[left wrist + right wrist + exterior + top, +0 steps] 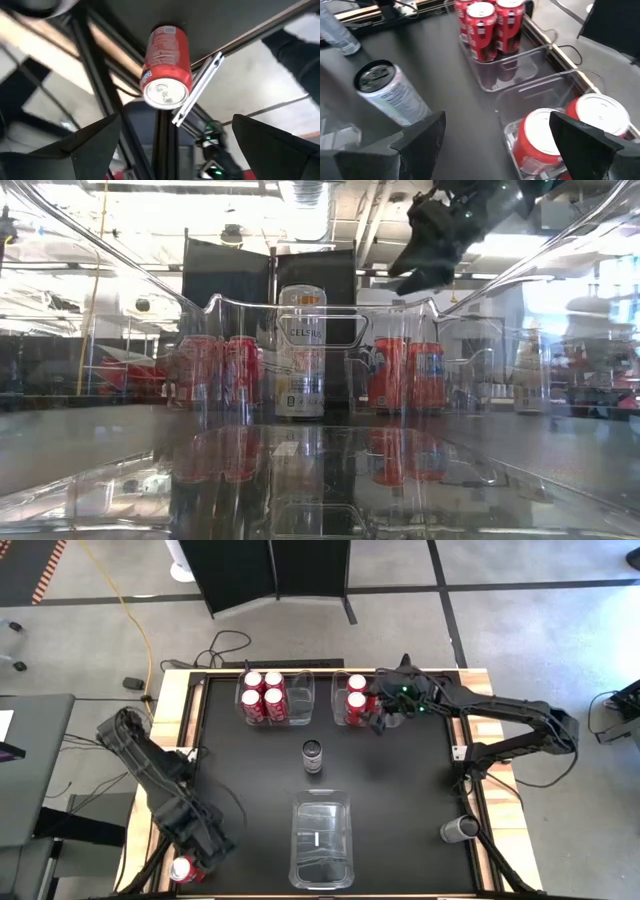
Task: Sort soda cans
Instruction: Put the orange soda can into the right transparent bin
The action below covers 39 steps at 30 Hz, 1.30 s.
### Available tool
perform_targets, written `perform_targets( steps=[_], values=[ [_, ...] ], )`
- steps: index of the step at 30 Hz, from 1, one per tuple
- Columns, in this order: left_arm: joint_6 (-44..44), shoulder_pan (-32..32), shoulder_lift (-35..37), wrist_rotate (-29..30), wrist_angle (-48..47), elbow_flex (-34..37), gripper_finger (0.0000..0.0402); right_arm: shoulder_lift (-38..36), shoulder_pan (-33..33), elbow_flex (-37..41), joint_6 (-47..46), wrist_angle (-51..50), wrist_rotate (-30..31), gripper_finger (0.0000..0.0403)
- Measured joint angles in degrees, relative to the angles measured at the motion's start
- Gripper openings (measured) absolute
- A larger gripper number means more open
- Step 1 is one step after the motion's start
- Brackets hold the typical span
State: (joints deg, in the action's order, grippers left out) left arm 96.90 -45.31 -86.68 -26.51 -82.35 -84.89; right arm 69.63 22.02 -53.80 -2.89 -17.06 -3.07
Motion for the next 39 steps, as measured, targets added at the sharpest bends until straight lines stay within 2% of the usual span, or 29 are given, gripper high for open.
perform_targets(
  steps=[7, 19, 29, 33, 39],
  values=[
    [-15.6, -2.9, -6.1, 2.8, 4.9, 0.0, 0.0377, 0.0, -1.8, 0.0, -1.7, 0.8, 0.0, 0.0374],
    [-24.6, -8.8, -13.7, 1.9, 1.8, 0.0, 0.0377, 0.0, -7.2, 0.0, -9.4, 1.6, 0.1, 0.0364],
    [-20.4, -16.8, -14.2, 1.4, 5.4, 4.8, 0.0377, 0.0, -12.9, 0.0, -20.7, 2.8, 2.8, 0.0364],
    [-18.1, -18.6, -14.2, 1.8, 10.6, 6.6, 0.0377, 0.0, -16.6, 0.0, -24.4, 2.8, 5.2, 0.0364],
    [-12.3, -19.6, -14.1, 6.8, 14.0, 7.6, 0.0362, 0.0, -22.2, 0.0, -28.6, 2.8, 11.4, 0.0364]
  ],
)
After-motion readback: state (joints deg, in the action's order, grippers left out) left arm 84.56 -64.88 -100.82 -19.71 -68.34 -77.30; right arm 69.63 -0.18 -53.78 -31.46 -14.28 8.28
